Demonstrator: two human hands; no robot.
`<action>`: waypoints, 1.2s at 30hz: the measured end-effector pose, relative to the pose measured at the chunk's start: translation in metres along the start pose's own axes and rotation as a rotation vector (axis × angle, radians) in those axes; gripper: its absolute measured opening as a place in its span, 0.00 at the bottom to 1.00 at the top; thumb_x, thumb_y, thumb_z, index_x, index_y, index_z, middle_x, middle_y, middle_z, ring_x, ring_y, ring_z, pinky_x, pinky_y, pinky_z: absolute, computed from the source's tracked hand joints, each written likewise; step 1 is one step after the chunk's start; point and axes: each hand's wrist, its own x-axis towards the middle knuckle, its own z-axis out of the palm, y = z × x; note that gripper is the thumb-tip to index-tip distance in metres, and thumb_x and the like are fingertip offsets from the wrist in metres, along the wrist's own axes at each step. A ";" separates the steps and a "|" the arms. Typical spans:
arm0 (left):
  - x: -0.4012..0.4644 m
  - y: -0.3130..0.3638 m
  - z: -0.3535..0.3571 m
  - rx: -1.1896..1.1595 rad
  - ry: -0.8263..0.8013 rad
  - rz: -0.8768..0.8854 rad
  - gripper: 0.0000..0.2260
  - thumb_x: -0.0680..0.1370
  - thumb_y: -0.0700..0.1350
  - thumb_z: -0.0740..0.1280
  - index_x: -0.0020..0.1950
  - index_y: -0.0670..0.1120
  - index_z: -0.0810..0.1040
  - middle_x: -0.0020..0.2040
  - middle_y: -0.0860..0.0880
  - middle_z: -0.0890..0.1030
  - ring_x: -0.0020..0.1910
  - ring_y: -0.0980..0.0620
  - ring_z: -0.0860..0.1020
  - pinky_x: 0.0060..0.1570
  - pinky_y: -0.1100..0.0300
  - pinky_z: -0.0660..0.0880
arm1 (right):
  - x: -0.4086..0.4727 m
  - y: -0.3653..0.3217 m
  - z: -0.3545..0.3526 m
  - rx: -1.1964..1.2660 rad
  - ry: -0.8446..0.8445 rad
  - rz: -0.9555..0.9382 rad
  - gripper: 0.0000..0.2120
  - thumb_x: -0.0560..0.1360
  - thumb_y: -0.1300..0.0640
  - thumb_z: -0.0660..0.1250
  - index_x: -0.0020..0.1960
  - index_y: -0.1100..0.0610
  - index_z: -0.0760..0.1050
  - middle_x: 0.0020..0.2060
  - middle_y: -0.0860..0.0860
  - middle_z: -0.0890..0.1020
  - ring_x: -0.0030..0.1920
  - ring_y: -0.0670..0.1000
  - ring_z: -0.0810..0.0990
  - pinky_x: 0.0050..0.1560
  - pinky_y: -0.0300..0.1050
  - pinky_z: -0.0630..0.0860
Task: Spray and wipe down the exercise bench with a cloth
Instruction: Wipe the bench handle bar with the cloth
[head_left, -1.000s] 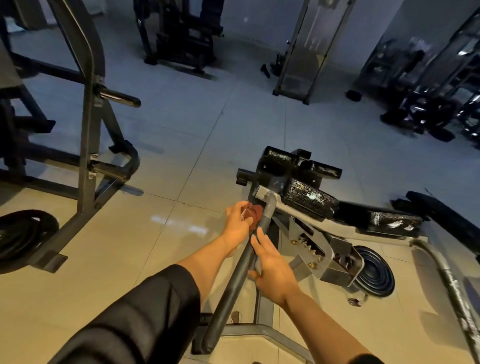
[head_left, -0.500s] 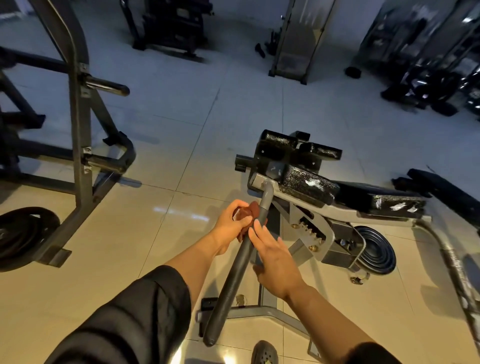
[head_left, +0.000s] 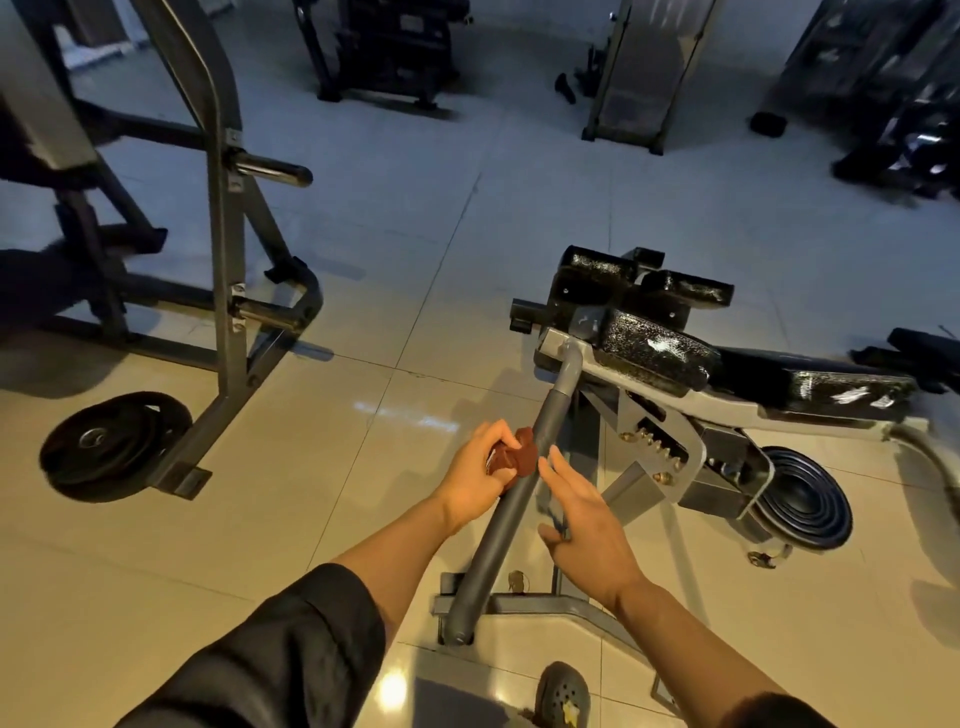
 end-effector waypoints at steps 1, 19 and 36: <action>-0.006 -0.005 -0.001 0.023 -0.003 0.022 0.17 0.72 0.25 0.63 0.47 0.48 0.72 0.51 0.48 0.72 0.49 0.48 0.75 0.48 0.57 0.77 | -0.001 -0.001 0.002 0.016 -0.003 -0.004 0.38 0.76 0.64 0.65 0.78 0.47 0.50 0.75 0.38 0.44 0.77 0.43 0.49 0.70 0.32 0.51; -0.142 -0.066 -0.010 0.182 -0.033 0.023 0.27 0.64 0.22 0.66 0.41 0.56 0.71 0.52 0.54 0.71 0.52 0.59 0.72 0.52 0.69 0.72 | -0.041 -0.021 0.050 -0.029 0.076 -0.098 0.38 0.72 0.69 0.67 0.78 0.56 0.55 0.77 0.45 0.49 0.77 0.48 0.53 0.69 0.28 0.47; -0.131 0.000 -0.024 0.073 0.193 0.101 0.24 0.69 0.34 0.75 0.54 0.59 0.72 0.55 0.54 0.73 0.53 0.61 0.74 0.53 0.75 0.70 | -0.050 -0.060 0.024 0.446 0.151 0.133 0.18 0.80 0.56 0.64 0.69 0.49 0.72 0.67 0.47 0.75 0.68 0.49 0.71 0.70 0.48 0.68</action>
